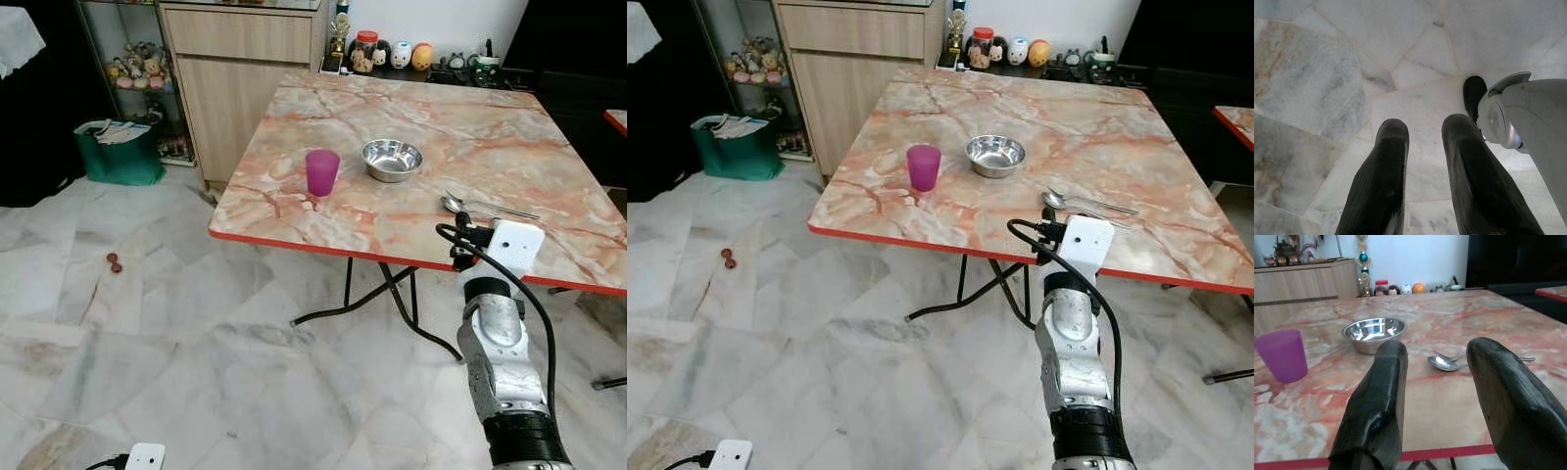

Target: Setting the table

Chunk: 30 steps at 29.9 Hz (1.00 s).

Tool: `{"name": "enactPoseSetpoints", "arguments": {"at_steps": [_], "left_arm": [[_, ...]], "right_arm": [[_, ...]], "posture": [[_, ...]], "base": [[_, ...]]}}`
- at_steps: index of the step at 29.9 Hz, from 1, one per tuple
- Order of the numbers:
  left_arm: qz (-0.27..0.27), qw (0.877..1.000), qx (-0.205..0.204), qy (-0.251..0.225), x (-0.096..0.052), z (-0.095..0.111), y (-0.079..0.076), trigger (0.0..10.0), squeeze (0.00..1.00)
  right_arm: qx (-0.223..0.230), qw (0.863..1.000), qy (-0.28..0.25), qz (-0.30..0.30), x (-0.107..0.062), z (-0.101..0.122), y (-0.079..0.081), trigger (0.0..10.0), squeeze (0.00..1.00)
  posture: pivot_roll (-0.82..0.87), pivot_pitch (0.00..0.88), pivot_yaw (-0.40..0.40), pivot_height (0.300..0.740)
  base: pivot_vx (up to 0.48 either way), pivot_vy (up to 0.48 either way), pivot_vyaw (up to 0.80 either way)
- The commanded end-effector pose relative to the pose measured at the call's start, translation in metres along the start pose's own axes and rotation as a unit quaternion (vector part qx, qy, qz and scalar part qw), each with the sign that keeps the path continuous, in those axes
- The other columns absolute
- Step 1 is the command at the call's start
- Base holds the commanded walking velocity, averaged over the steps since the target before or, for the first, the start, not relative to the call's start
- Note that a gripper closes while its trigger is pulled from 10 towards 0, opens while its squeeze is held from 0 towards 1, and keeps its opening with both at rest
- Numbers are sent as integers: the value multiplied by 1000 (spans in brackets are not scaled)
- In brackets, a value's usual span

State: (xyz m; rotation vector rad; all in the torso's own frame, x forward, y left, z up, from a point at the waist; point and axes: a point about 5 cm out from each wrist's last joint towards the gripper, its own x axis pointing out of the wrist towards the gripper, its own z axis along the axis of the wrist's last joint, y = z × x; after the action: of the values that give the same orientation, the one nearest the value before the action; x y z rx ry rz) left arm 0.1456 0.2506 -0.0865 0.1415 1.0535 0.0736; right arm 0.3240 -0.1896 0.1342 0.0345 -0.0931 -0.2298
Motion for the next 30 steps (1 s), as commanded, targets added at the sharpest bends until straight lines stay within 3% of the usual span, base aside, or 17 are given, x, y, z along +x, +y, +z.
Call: {"name": "enactPoseSetpoints", "arguments": {"at_steps": [1,14,18,23,30], "left_arm": [[-3,1000,3,8,0,-2,-2,10000,0],[-7,1000,9,4,0,0,-3,10000,0],[-6,1000,9,3,1,1,-2,10000,0],[-4,1000,5,4,1,1,-2,10000,0],[-5,1000,4,7,1,0,-2,10000,0]], "right_arm": [[5,1000,-6,-1,1,6,0,10000,0],[-15,1000,-12,-4,0,8,-3,10000,0],[-44,998,-26,23,-1,12,2,10000,0],[-37,998,-31,33,-3,14,6,10000,0],[-62,995,-41,63,-5,16,15,10000,0]], "posture": [[166,0,-57,707],[156,0,-51,707],[156,0,-51,707],[159,0,-52,707],[159,0,-55,707]], "base": [[296,0,-575],[310,0,-87],[322,0,0],[325,0,800],[326,0,800]]}}
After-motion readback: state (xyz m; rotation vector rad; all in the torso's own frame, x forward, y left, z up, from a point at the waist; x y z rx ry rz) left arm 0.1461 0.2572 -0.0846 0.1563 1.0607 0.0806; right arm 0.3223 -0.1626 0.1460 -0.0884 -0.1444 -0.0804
